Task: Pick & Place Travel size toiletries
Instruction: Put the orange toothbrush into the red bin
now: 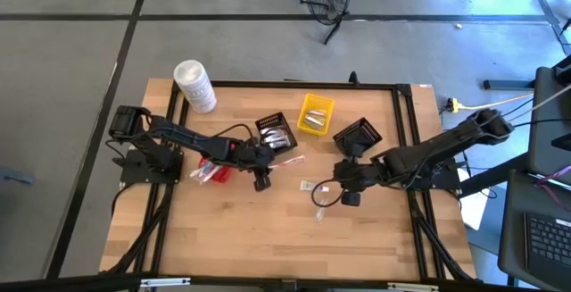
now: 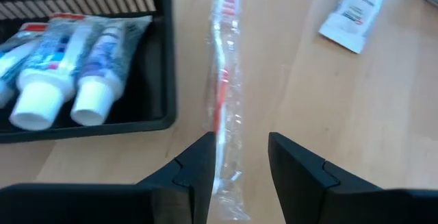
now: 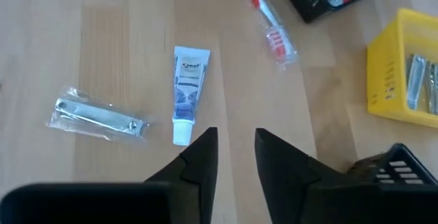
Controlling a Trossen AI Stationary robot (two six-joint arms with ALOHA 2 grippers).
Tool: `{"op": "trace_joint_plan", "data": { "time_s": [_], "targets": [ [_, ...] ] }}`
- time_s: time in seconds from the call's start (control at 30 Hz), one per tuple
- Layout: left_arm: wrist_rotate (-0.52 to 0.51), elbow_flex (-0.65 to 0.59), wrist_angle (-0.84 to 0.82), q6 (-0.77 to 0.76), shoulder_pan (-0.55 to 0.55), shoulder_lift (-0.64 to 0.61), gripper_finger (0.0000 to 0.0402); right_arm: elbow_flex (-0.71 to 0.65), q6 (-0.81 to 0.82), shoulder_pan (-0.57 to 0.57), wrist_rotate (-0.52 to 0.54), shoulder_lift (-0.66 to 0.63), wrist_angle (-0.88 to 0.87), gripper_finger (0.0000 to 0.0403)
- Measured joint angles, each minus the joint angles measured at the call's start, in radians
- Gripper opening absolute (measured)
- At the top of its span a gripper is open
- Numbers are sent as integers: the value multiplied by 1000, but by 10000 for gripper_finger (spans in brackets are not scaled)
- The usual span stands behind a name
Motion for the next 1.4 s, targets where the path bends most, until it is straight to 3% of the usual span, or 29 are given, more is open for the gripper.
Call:
{"op": "trace_joint_plan", "data": {
  "time_s": [0.33,0.73,1.13,1.3,1.4],
  "targets": [
    [-18,0,5,11,3,47,130,0,-74,-1,0,77,63,107],
    [-10,4,84,44,35,186,129,0,-75,-3,1,81,73,125],
    [-53,17,88,102,5,175,27,0,-77,-3,1,81,76,110],
    [-63,45,65,86,-24,124,24,0,-113,-3,1,80,77,103],
    [-89,77,-30,23,-55,77,26,0,-166,-4,2,80,82,102]
  ]
}}
